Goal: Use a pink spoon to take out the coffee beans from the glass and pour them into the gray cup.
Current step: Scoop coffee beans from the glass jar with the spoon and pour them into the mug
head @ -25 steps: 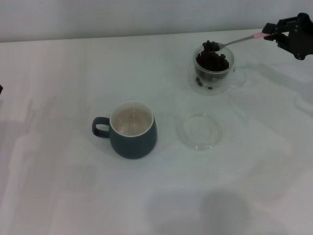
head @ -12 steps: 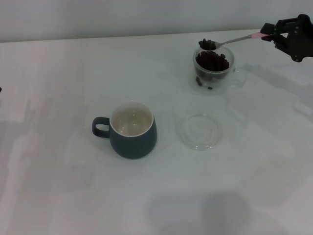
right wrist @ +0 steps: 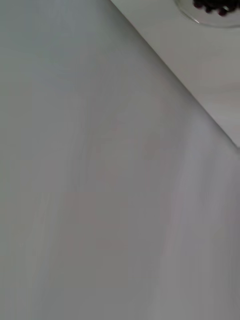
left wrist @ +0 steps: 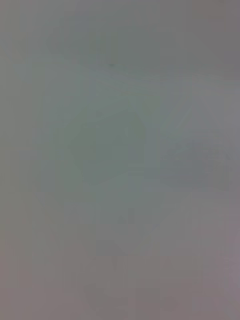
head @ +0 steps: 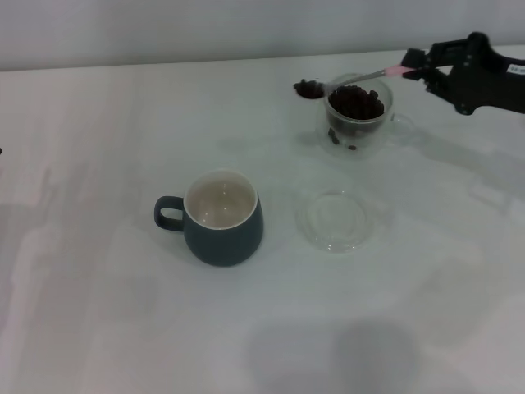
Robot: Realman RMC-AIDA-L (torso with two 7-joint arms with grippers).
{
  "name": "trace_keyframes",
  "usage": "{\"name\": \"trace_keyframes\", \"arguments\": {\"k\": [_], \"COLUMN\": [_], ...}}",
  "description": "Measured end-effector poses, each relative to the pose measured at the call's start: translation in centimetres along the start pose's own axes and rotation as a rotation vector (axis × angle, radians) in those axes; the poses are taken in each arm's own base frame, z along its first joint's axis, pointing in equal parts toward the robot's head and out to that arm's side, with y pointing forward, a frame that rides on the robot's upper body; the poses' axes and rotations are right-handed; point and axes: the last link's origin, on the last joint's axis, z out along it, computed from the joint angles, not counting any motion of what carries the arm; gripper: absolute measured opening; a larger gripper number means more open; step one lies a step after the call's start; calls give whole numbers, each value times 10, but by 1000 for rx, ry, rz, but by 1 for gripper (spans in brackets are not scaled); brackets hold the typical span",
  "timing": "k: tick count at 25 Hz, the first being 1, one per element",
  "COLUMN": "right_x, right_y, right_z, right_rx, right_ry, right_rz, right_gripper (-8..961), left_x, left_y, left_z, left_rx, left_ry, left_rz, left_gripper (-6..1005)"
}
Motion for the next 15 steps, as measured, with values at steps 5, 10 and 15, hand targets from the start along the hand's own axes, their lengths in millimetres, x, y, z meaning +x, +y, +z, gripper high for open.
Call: {"name": "trace_keyframes", "arguments": {"k": [5, 10, 15], "right_x": [16, 46, 73], "right_y": [3, 6, 5], "right_z": [16, 42, 67], "right_rx": [-18, -35, -33], "right_ry": [77, 198, 311], "right_rz": [-15, -52, -101], "right_gripper": [138, 138, 138], "left_x": [0, 0, 0], "left_y": [0, 1, 2], "left_z": [0, 0, 2], "left_rx": [0, 0, -9], "left_ry": [0, -1, 1], "left_rz": [0, -1, 1], "left_gripper": [772, 772, 772]}}
